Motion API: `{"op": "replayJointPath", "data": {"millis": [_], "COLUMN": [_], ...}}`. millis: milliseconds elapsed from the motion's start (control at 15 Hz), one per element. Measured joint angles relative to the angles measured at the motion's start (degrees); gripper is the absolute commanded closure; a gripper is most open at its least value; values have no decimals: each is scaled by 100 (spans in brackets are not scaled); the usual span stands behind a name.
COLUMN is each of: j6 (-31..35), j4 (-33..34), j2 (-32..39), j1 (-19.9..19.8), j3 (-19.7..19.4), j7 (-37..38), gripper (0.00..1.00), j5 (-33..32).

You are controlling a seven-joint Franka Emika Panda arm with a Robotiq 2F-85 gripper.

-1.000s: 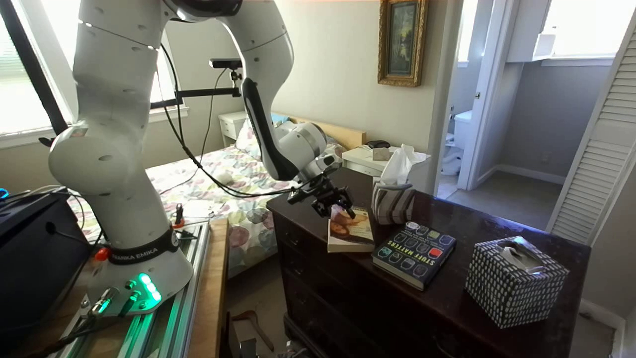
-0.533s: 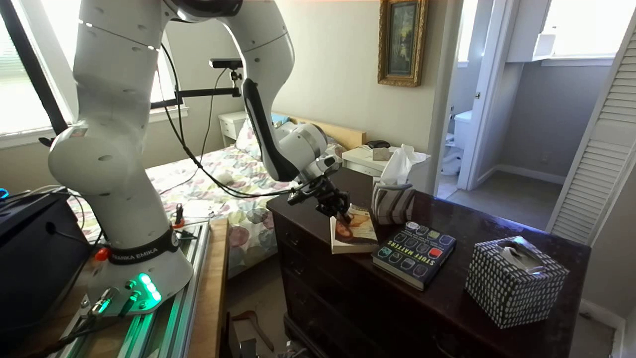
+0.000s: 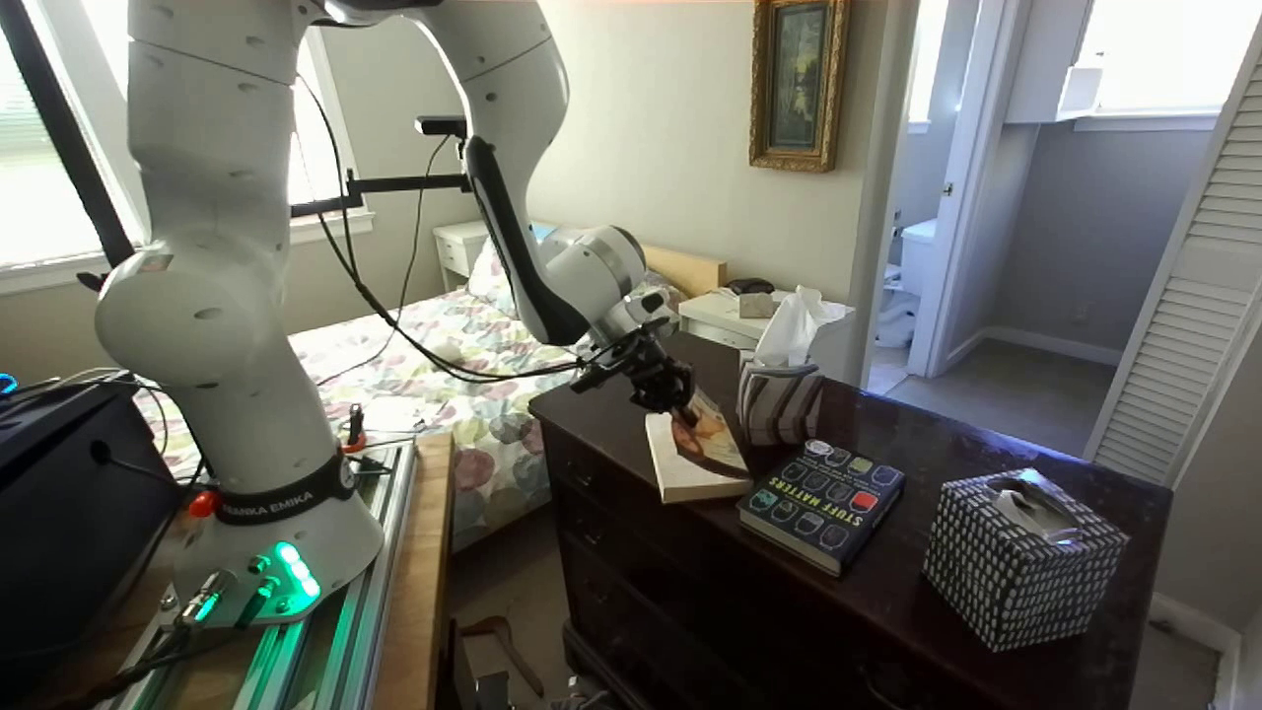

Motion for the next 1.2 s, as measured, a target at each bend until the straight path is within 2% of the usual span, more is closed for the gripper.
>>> {"op": "replayJointPath", "data": {"millis": [200,667,1200], "j6": [0,-84,-429], "j4": [-207,-644,-798], "j2": [-357,-1028,-1557], "j1": [-2,-69,-268], "j3": [-1,-2,-96], "j7": [-136,-629,-1001], "gripper": [100,100,100], "j5": [152,955,1422]}}
